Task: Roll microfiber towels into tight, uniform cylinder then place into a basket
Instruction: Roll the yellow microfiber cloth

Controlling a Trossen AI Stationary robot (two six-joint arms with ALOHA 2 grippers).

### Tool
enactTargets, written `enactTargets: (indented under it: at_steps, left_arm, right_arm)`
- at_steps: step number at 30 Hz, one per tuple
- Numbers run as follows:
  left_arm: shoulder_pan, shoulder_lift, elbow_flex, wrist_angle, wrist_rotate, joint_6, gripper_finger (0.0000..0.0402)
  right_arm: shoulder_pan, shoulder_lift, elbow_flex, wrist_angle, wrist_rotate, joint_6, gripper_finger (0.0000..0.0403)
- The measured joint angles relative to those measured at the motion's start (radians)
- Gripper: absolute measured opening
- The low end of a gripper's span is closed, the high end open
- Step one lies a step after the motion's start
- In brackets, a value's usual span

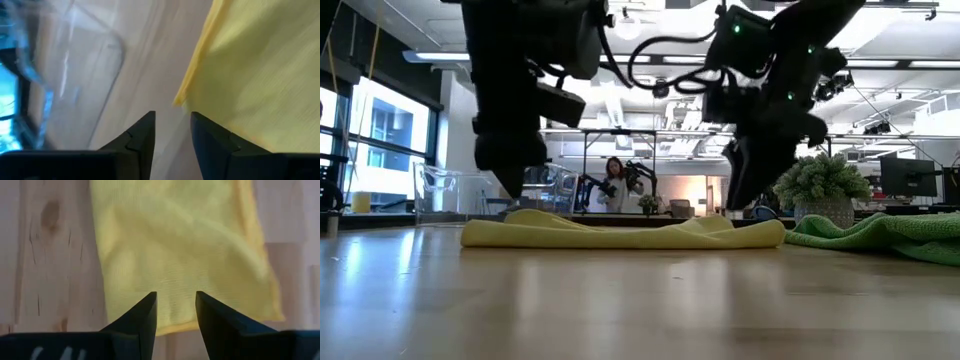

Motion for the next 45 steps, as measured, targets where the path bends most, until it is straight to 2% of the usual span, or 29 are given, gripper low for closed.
enactTargets:
  at_steps: [5,9,14,17,23,27,29,32,36,41,45]
  left_arm:
    - [-0.008,-0.001,0.047,-0.118,-0.012,-0.006,0.0109]
    - [-0.008,-0.002,0.053,-0.091,0.026,-0.006,0.0104]
    - [-0.01,-0.002,0.052,0.031,0.109,0.016,0.0102]
    - [-0.013,-0.002,0.033,0.117,0.106,0.089,0.0102]
    - [0.01,-0.002,-0.048,0.261,0.129,0.225,0.0102]
    - [0.032,-0.002,-0.103,0.356,0.168,0.257,0.0101]
    - [0.045,-0.002,-0.138,0.405,0.199,0.257,0.0101]
    - [0.054,-0.007,-0.166,0.444,0.239,0.23,0.0101]
    - [0.045,-0.009,-0.18,0.448,0.273,0.164,0.0101]
    - [0.001,-0.009,-0.18,0.464,0.424,0.02,0.0101]
    - [-0.038,-0.008,-0.181,0.525,0.519,-0.028,0.0101]
  right_arm:
    - [0.029,0.044,0.0,-0.014,-0.003,0.023,0.0128]
    - [0.041,0.057,0.0,-0.051,0.0,0.004,0.0128]
    - [0.027,0.057,0.0,-0.13,0.111,-0.089,0.0128]
    - [0.003,0.056,0.0,-0.153,0.162,-0.14,0.0128]
    - [-0.045,0.032,0.0,-0.179,0.17,-0.171,0.0128]
    - [-0.057,0.002,0.0,-0.17,0.162,-0.129,0.0128]
    - [-0.054,-0.003,0.0,-0.148,0.125,-0.087,0.0128]
    - [-0.039,0.0,0.0,-0.099,0.091,0.0,0.0128]
    - [-0.015,0.004,-0.032,-0.018,0.091,0.021,0.0128]
    - [-0.012,0.004,-0.087,0.049,0.091,0.02,0.0128]
    - [-0.033,0.004,-0.129,0.095,0.091,0.012,0.0128]
